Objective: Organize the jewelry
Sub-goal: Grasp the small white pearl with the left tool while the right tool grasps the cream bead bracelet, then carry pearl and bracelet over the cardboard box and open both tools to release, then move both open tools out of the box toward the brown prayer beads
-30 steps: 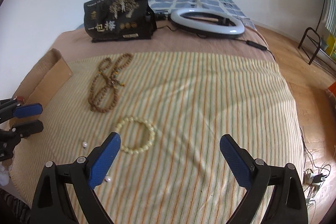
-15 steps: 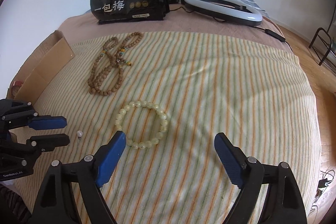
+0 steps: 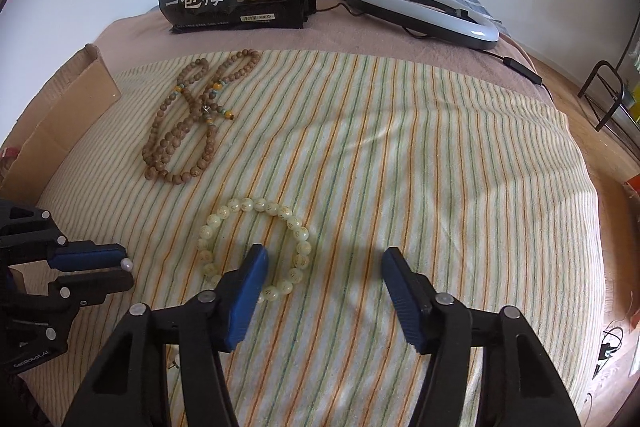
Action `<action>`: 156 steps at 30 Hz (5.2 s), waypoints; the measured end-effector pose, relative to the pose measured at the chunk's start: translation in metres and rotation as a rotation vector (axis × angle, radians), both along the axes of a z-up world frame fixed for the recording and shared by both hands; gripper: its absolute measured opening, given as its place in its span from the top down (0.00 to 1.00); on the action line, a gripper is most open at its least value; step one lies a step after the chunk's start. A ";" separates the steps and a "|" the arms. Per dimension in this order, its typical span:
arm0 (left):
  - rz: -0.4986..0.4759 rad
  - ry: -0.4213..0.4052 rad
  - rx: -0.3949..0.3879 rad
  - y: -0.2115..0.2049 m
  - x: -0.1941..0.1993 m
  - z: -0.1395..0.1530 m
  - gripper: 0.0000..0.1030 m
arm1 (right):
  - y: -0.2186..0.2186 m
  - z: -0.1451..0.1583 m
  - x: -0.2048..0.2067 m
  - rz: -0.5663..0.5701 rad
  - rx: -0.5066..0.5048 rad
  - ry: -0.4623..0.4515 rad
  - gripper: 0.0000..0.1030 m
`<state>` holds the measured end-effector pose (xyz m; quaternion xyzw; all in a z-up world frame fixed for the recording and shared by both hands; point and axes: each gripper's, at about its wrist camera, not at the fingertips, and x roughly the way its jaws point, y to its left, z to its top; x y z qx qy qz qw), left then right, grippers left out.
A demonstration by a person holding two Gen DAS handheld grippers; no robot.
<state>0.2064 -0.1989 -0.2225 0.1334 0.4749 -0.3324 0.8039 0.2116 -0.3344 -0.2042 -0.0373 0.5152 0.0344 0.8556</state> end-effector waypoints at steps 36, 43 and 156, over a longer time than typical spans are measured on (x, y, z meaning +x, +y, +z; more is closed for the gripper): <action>0.122 -0.124 -0.111 0.064 -0.023 0.076 0.92 | 0.020 0.080 -0.020 0.002 0.101 -0.113 0.95; 0.170 -0.149 -0.138 0.091 -0.027 0.093 0.92 | 0.030 0.105 -0.028 0.007 0.106 -0.161 0.95; 0.475 -0.246 -0.102 0.243 -0.038 0.111 0.36 | 0.209 0.154 0.029 0.121 0.218 -0.335 0.00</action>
